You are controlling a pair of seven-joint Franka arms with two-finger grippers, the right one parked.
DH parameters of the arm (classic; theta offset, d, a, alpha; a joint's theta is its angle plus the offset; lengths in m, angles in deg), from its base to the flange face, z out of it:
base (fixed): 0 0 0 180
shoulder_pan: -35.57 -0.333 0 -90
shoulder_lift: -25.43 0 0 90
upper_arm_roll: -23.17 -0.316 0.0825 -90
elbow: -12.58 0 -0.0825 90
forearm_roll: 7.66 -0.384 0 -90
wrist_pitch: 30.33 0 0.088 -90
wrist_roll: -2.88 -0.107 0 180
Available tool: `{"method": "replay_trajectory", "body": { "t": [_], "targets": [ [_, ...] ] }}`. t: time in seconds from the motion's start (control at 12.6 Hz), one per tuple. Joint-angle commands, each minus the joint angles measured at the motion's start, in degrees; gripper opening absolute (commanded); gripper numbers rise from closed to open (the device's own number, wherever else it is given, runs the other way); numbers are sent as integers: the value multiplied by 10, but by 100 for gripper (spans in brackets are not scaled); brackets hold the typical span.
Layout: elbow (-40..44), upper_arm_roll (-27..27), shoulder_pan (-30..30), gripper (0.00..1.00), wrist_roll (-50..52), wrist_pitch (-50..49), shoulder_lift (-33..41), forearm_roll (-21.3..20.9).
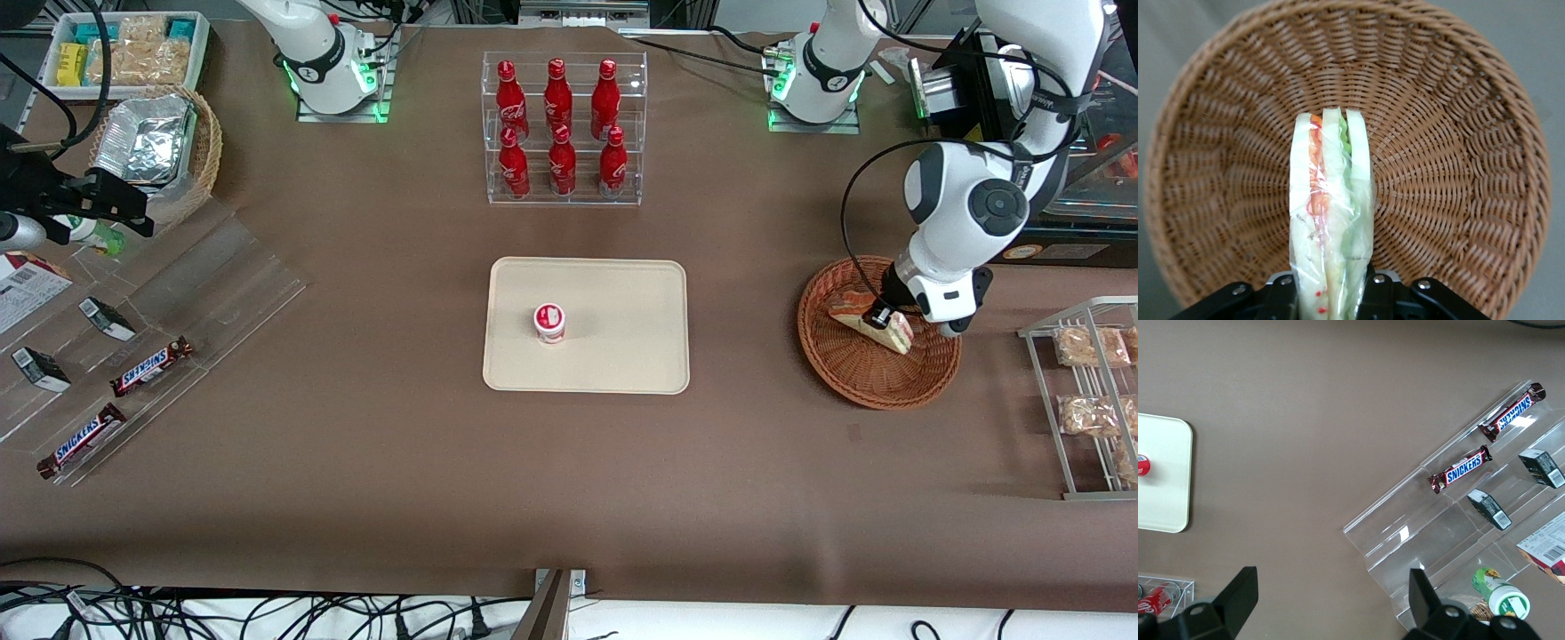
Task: Place sandwich from basket to tray
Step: 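Lift the sandwich out of the basket with the left gripper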
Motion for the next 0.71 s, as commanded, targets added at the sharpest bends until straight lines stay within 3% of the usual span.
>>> {"method": "replay_trajectory", "body": {
  "t": [0.0,0.63],
  "targets": [
    [78,1,0,0,-51,-138,26,-10],
    [286,44,10,0,-179,-356,19,-1]
  ]
}}
